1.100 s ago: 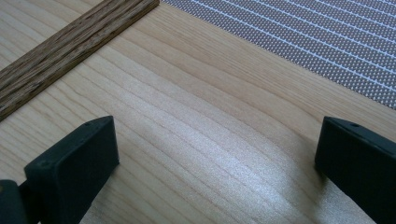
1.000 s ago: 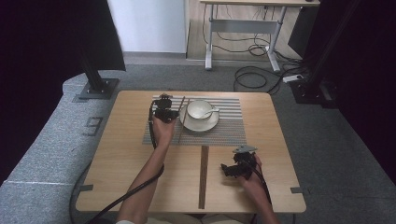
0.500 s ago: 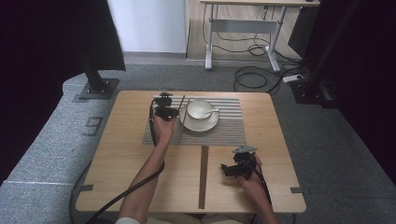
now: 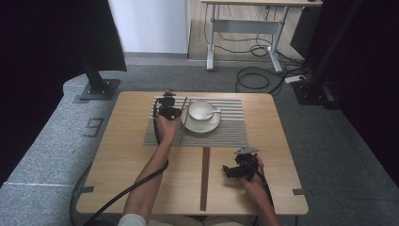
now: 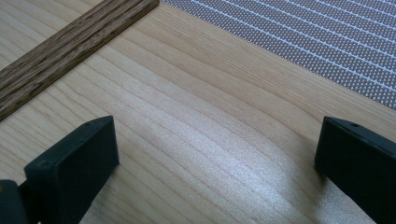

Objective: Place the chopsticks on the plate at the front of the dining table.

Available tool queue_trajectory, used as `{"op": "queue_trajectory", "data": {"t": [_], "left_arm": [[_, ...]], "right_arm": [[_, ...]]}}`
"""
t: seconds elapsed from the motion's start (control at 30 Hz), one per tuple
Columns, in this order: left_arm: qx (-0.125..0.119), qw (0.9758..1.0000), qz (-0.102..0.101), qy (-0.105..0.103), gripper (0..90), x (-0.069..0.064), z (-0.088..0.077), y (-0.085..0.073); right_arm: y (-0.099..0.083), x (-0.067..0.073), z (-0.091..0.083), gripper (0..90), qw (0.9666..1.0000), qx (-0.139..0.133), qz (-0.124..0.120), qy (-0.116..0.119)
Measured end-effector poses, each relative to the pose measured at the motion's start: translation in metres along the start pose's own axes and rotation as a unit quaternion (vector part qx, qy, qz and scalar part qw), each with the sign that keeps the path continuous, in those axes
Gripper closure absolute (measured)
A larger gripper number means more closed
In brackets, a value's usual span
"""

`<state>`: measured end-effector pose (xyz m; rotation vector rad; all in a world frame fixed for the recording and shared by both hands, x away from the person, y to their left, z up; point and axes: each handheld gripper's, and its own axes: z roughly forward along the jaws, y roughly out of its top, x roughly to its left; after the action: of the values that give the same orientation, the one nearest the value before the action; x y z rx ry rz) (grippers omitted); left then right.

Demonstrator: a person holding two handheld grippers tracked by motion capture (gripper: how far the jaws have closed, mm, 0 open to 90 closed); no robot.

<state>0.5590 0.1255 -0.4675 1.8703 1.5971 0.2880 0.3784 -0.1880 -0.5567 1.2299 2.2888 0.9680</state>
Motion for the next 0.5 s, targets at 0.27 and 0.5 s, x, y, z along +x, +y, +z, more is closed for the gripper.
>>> {"op": "queue_trajectory", "data": {"t": [0.27,0.5], "left_arm": [[0.008,1.0000,-0.005,0.000,83.7,0.001,0.010,0.003],[0.013,0.9999,-0.009,-0.003,83.6,0.000,0.017,0.006]], "right_arm": [[0.000,0.000,0.000,0.0,1.0000,0.000,0.000,0.000],[0.000,0.000,0.000,0.0,1.0000,0.000,0.000,0.000]]}}
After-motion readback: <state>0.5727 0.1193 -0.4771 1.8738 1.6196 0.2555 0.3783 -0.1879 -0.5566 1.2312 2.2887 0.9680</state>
